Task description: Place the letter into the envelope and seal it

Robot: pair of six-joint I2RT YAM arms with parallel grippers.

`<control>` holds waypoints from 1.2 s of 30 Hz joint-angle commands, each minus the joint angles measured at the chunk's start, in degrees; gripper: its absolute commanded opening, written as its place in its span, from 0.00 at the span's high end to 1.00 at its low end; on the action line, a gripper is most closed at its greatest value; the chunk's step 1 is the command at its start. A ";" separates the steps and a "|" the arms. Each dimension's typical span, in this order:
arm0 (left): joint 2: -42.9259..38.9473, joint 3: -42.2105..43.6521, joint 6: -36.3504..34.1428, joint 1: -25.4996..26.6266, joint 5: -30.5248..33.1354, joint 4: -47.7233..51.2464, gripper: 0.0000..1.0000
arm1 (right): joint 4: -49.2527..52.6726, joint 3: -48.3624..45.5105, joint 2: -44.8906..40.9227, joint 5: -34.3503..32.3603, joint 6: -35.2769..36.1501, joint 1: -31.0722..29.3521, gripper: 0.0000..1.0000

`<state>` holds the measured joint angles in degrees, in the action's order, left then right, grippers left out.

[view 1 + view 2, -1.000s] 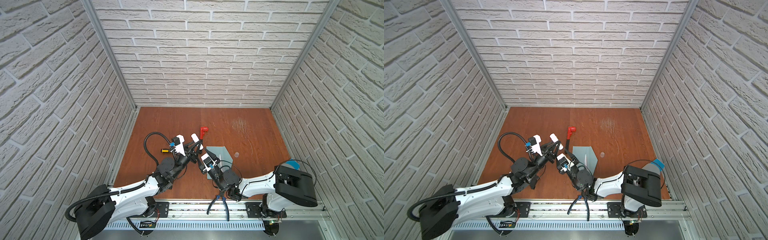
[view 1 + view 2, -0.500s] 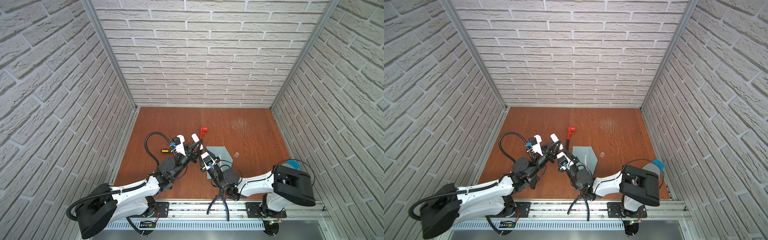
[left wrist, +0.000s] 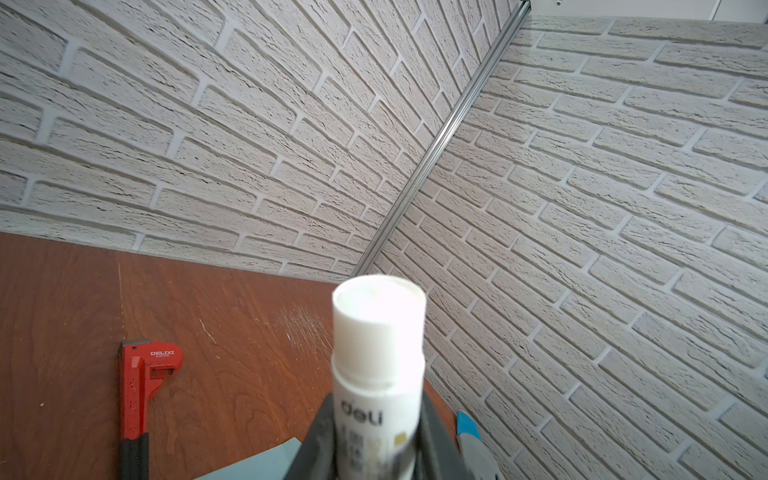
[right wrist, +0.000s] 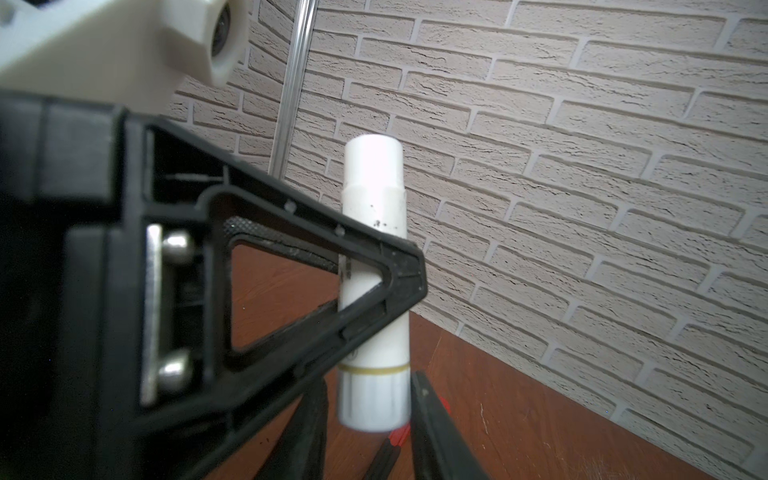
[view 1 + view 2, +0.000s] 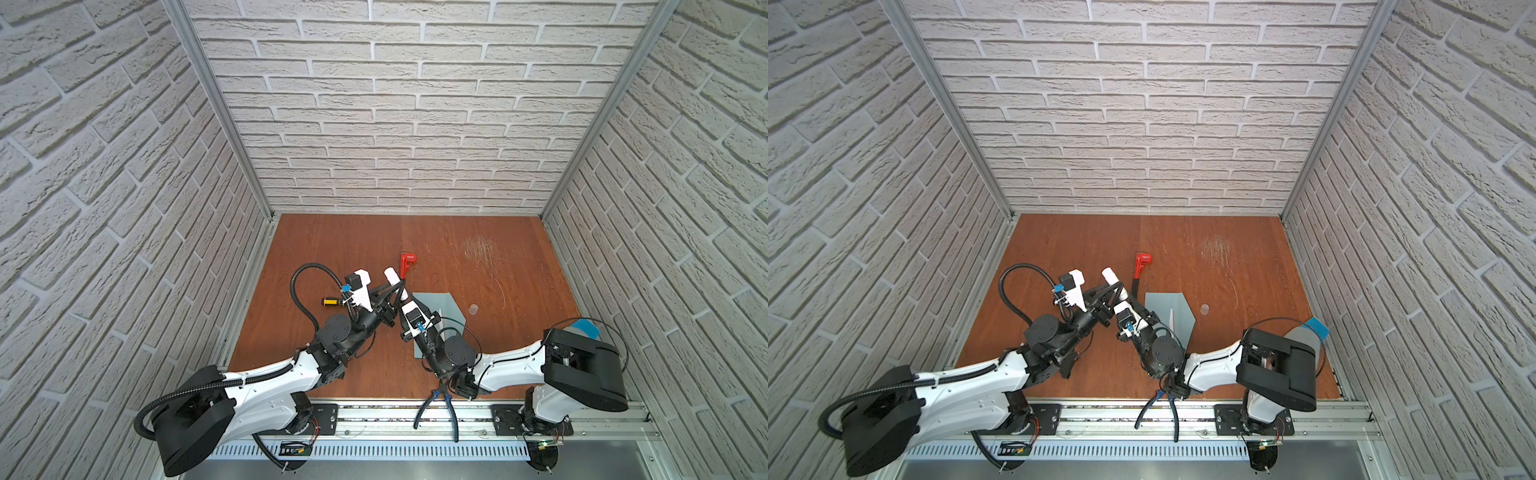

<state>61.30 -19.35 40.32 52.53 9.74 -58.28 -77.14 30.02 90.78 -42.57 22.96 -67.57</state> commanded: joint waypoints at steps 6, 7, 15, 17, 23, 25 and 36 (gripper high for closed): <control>0.57 -2.14 0.61 0.45 -1.87 -4.74 1.00 | 0.41 1.44 -0.92 1.04 -0.46 0.77 0.76; 0.66 -2.10 0.71 0.47 -1.97 -4.79 1.00 | 0.42 1.44 -1.02 1.15 -0.49 0.77 0.77; 1.89 -2.06 1.67 0.39 -5.14 -4.34 1.00 | 5.83 1.53 -4.79 4.80 -3.30 0.77 0.81; 1.72 -1.69 1.97 0.41 -6.58 -4.30 1.00 | 9.74 1.61 -7.01 6.70 -5.93 0.84 0.83; -0.07 -0.52 3.12 -1.11 -14.14 -4.62 1.00 | 25.09 1.79 -16.24 17.17 -16.43 2.15 0.90; -0.62 -0.42 4.51 -2.42 -17.91 -4.61 1.00 | 30.74 2.03 -19.49 21.65 -20.07 3.07 0.92; -1.71 -0.16 8.04 -4.28 -31.87 -5.45 1.00 | 57.62 7.52 -33.08 45.64 -37.25 10.40 0.94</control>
<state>59.83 -19.64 46.94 47.35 -12.69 -62.24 -22.63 35.11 60.07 -7.55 -8.62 -57.71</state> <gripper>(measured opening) 0.277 0.264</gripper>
